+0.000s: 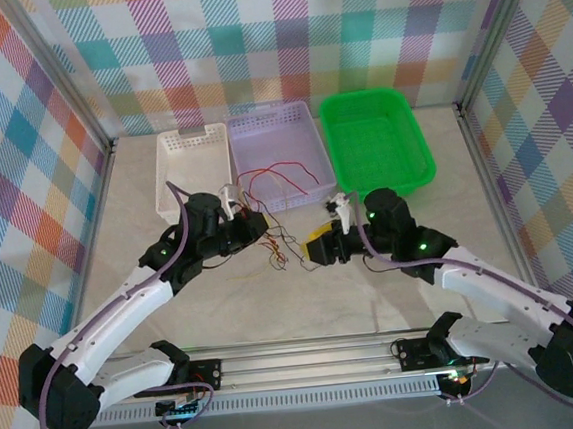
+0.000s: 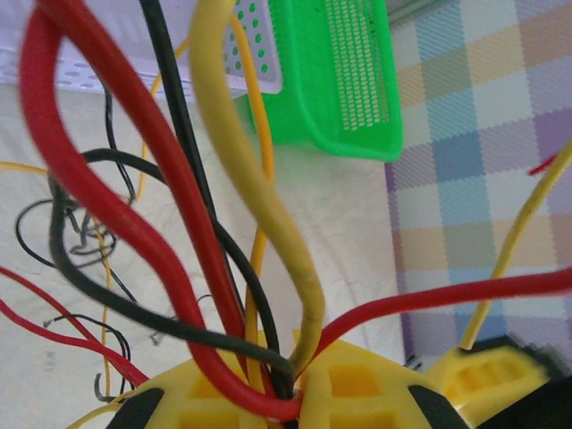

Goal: Untangle the cables

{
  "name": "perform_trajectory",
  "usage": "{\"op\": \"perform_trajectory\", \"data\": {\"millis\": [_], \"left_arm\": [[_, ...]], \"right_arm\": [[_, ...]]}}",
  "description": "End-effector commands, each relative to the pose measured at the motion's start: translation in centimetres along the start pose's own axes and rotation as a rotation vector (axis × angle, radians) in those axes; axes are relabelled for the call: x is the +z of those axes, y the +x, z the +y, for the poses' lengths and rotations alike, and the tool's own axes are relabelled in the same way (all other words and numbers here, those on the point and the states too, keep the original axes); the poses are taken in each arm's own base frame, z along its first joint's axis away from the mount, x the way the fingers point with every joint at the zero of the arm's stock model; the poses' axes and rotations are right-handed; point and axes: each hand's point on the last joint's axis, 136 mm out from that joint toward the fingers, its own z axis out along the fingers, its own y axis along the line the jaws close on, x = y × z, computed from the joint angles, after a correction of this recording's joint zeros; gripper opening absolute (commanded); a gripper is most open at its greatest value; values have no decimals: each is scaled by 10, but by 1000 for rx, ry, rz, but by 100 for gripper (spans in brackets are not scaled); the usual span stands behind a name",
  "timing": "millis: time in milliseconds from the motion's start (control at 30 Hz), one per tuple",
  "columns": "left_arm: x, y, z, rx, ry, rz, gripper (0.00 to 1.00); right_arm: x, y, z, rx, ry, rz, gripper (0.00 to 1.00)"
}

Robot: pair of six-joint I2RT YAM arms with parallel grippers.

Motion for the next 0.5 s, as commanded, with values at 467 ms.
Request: {"op": "perform_trajectory", "data": {"millis": [467], "left_arm": [[-5, -18, -33, -200, 106, -61, 0]], "right_arm": [[77, -12, -20, -263, 148, -163, 34]]}}
